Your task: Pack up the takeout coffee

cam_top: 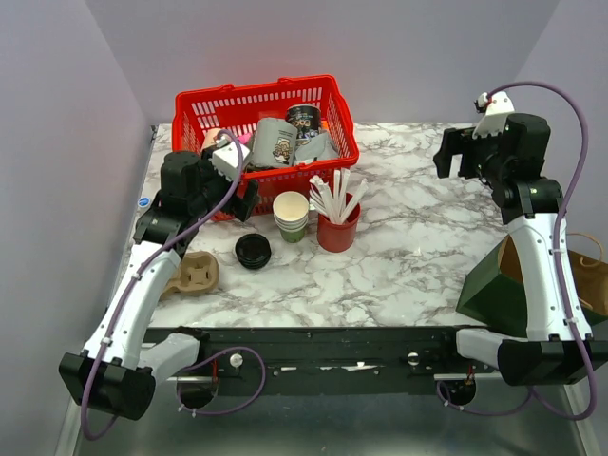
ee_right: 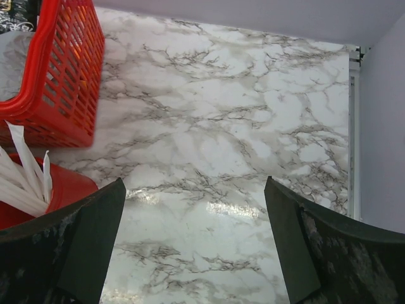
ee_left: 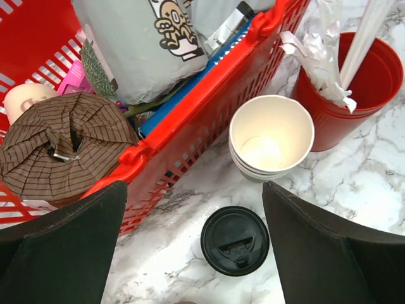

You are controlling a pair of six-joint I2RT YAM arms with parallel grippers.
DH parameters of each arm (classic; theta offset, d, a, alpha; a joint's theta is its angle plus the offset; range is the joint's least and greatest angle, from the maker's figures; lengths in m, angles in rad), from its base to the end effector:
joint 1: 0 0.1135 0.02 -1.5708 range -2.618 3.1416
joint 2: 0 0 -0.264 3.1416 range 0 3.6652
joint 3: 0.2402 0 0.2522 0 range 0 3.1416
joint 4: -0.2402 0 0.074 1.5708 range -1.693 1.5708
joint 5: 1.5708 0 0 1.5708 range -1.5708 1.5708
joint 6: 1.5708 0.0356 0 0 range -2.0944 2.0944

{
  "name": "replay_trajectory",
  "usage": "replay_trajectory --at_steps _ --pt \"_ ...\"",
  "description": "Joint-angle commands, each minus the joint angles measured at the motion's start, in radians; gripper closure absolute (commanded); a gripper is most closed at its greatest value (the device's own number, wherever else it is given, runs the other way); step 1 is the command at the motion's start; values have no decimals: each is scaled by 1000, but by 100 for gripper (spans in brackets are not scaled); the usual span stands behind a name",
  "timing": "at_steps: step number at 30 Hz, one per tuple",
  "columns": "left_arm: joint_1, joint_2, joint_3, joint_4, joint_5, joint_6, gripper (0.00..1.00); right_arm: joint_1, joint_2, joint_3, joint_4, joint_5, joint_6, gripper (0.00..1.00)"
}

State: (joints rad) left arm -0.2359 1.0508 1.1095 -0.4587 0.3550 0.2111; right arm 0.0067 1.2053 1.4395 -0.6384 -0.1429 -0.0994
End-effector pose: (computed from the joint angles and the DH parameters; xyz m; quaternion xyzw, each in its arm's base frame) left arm 0.2195 -0.0655 0.3751 0.2770 0.7784 -0.1539 0.5420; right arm 0.2504 0.0067 0.4323 -0.0834 0.8293 0.0341 0.5515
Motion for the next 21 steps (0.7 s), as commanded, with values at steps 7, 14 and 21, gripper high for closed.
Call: replay_trajectory --at_steps 7,14,21 --pt "35 195 162 -179 -188 -90 21 -4 -21 -4 -119 -332 -321 0" --pt "43 255 134 -135 -197 -65 100 -2 7 -5 -156 -415 -381 29" --pt "44 359 203 -124 -212 -59 100 -1 34 10 -175 -449 -388 33"
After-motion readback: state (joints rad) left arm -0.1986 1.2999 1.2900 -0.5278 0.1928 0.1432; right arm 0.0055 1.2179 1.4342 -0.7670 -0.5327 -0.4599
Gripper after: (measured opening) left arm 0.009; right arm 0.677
